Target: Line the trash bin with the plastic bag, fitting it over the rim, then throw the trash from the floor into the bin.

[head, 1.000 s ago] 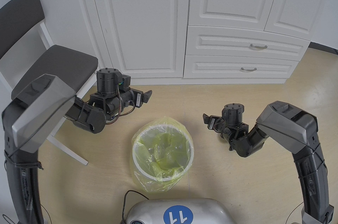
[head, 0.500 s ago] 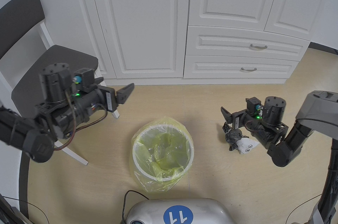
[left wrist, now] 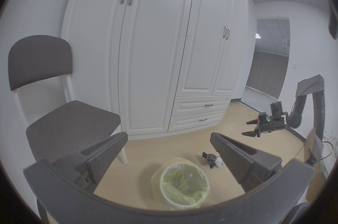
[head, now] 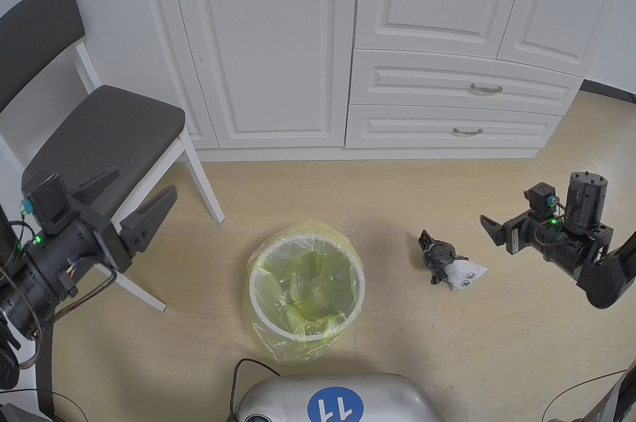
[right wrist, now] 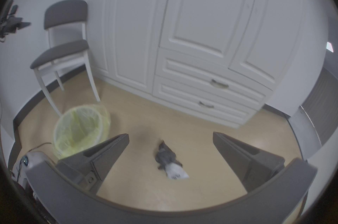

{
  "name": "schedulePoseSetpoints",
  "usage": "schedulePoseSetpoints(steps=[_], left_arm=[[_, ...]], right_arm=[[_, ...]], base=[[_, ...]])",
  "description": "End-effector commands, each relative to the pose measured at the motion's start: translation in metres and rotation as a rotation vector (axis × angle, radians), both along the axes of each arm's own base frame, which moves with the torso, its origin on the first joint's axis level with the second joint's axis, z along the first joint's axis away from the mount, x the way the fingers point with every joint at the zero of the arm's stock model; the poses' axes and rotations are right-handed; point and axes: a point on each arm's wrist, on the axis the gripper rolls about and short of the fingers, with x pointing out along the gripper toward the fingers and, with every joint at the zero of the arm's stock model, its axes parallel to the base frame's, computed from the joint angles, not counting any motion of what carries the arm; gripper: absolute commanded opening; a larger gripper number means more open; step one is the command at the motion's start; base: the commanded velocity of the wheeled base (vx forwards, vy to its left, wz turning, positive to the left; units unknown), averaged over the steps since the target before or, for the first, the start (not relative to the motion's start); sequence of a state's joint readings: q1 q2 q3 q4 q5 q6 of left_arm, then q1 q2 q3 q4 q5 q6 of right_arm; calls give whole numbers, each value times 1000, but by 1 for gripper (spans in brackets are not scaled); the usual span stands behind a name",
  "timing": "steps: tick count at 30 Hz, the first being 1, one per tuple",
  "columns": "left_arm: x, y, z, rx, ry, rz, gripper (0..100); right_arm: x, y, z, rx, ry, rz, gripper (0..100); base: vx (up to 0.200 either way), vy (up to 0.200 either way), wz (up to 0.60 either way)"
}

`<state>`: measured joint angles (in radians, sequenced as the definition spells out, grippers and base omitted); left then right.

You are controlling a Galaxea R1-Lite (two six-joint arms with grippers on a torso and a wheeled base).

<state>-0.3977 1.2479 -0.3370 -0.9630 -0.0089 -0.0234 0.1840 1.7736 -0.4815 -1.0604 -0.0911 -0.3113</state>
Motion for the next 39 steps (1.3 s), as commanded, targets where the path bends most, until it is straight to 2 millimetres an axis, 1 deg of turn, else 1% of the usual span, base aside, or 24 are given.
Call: schedulePoseSetpoints(steps=[1,2,3,4,5,6,9,12,16,18,21,23,24,27,28,30,32,36,37,38,39], left_arm=[[-38,16,-5,-59,-31,-9,100],[-38,16,-5,-59,-31,-9,100],[-36,15,-6,-58,-27,-17,100],[-36,15,-6,-58,-27,-17,100],[-36,15,-4,-64,-34,-17,100],[-37,15,-3,-69,-38,-18,100],[-37,16,0,-95,-61,-17,100],[-37,15,1,-115,-75,-22,100],[-34,14,2,-120,-81,-23,100],[-33,14,3,-120,-83,-23,100],[-31,13,3,-118,-77,-24,100],[-24,10,2,-106,-62,-18,100],[-20,9,1,-98,-54,-14,100],[-8,7,1,-87,-40,5,100],[-6,7,1,-86,-37,10,100],[-2,8,0,-83,-31,24,100],[0,10,-1,-83,-24,38,100],[2,10,-2,-80,-19,41,100],[2,10,-2,-77,-17,41,100],[2,10,-2,-77,-17,41,100],[2,10,-4,-75,-11,41,100]], right_arm=[[40,-40,-21,21,175,-150,100],[40,-40,-21,21,175,-150,100],[53,-39,-31,75,231,-169,100],[53,-39,-31,75,231,-169,100],[64,-38,-38,110,264,-182,100],[67,-37,-41,115,270,-185,100],[73,-37,-49,117,283,-184,100],[76,-36,-53,115,292,-184,100],[82,-36,-65,113,317,-187,100],[88,-35,-73,113,328,-188,100],[100,-37,-85,115,339,-194,100],[120,-35,-101,138,330,-202,100],[127,-34,-104,146,321,-202,100],[159,-23,-115,154,285,-185,100],[164,-21,-118,154,283,-182,100],[183,-15,-133,150,298,-172,100],[203,-11,-158,159,313,-171,100],[233,-7,-206,266,309,-190,100],[239,-7,-213,295,312,-185,100],[239,-7,-213,295,312,-185,100],[247,-5,-215,370,325,-193,100]], base=[[0,0,0],[0,0,0],[0,0,0],[0,0,0],[0,0,0],[0,0,0],[0,0,0],[-200,0,0],[-200,0,0],[-200,0,0],[0,0,0],[0,0,0],[0,0,0],[0,0,0],[0,0,0],[0,0,0],[0,0,0],[0,0,0],[0,0,0],[0,0,0],[0,0,0]])
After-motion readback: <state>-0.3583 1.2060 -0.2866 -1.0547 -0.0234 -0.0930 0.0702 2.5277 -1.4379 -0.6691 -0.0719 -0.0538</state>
